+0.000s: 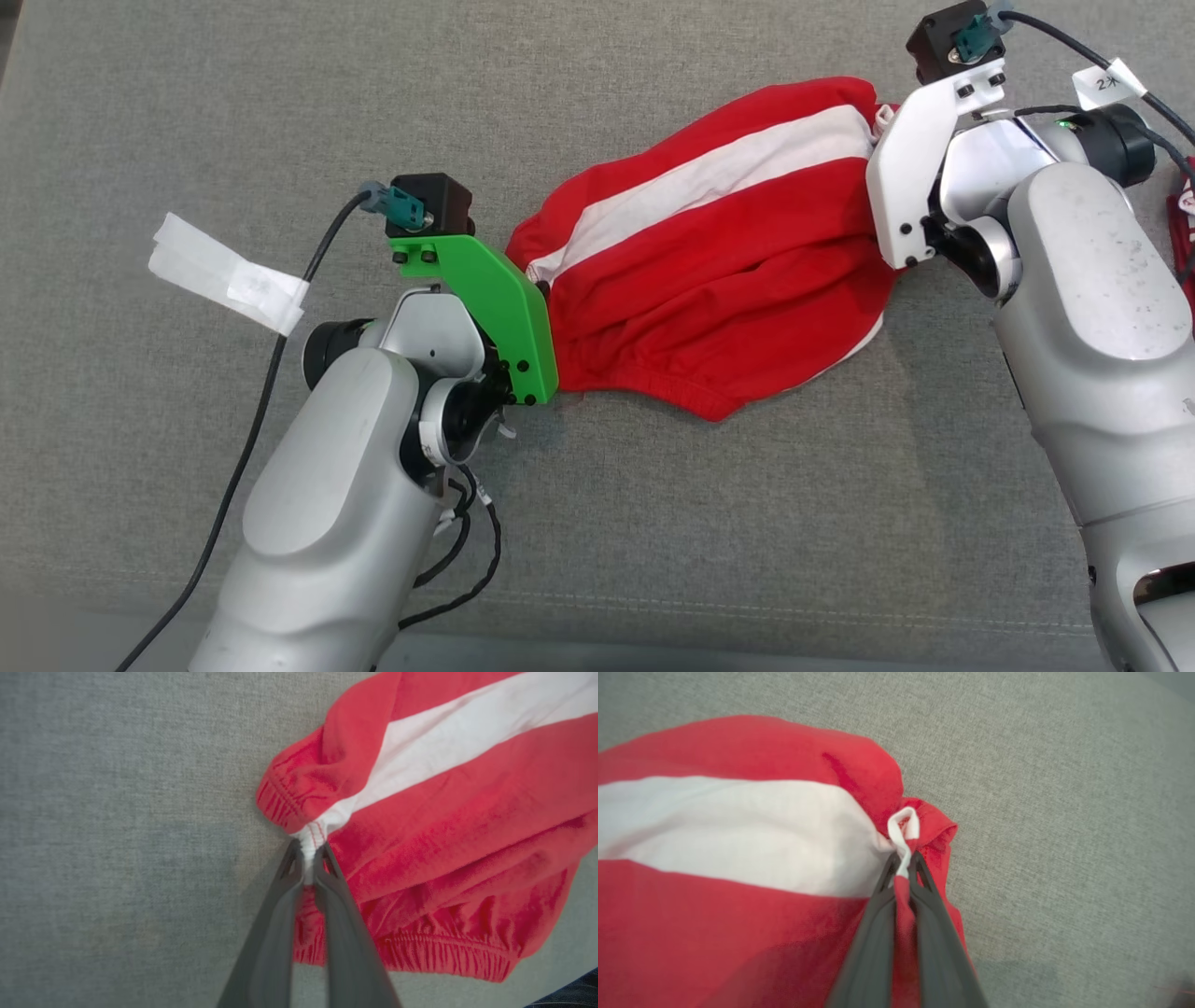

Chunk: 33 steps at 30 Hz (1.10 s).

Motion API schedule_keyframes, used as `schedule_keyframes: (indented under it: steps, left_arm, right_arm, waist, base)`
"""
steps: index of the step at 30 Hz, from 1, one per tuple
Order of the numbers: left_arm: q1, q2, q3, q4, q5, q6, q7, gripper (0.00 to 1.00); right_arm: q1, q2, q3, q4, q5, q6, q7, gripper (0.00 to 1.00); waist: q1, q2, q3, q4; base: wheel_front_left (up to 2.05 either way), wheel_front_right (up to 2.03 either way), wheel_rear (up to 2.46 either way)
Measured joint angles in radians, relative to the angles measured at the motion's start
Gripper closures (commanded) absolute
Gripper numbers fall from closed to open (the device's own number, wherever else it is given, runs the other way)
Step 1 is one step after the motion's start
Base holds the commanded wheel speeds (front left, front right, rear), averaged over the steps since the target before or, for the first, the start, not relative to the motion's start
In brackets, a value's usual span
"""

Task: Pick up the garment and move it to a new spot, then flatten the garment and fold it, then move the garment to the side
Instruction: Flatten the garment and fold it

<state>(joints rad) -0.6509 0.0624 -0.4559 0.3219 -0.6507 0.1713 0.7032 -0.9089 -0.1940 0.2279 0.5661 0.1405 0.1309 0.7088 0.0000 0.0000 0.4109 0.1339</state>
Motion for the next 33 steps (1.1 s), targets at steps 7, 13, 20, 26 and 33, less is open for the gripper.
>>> schedule_keyframes:
  steps: [7, 13, 20, 26, 33]
  left_arm:
    - [-0.028, -0.002, 0.041, -0.021, 0.0, -0.015, -0.157, 1.0]
    - [-0.067, -0.007, 0.08, -0.016, 0.0, -0.033, -0.346, 1.0]
    - [-0.196, -0.01, 0.11, 0.041, 0.011, -0.071, -0.552, 1.0]
    - [-0.334, -0.01, 0.121, 0.075, 0.056, -0.125, -0.744, 1.0]
    - [-0.269, -0.011, 0.068, 0.137, 0.051, -0.172, -0.769, 1.0]
  right_arm:
    - [-0.004, -0.012, -0.055, -0.059, -0.023, 0.0, -0.101, 1.0]
    - [-0.025, 0.006, -0.137, -0.077, -0.077, 0.0, -0.235, 1.0]
    - [-0.124, 0.083, -0.255, -0.024, -0.13, 0.0, -0.457, 1.0]
    - [-0.233, 0.114, -0.315, 0.017, -0.182, 0.0, -0.666, 1.0]
    - [-0.159, 0.11, -0.201, 0.091, -0.164, 0.0, -0.635, 1.0]
  waist:
    - [0.0, 0.0, -0.02, -0.008]
    - [0.0, 0.0, -0.044, -0.02]
    - [0.0, 0.0, -0.066, -0.057]
    - [0.0, 0.0, -0.085, -0.079]
    - [0.0, 0.0, -0.103, -0.071]
  base:
    - [0.0, 0.0, 0.0]
    - [0.0, 0.0, 0.0]
    - [0.0, 0.0, 0.0]
    - [0.0, 0.0, 0.0]
    - [0.0, 0.0, 0.0]
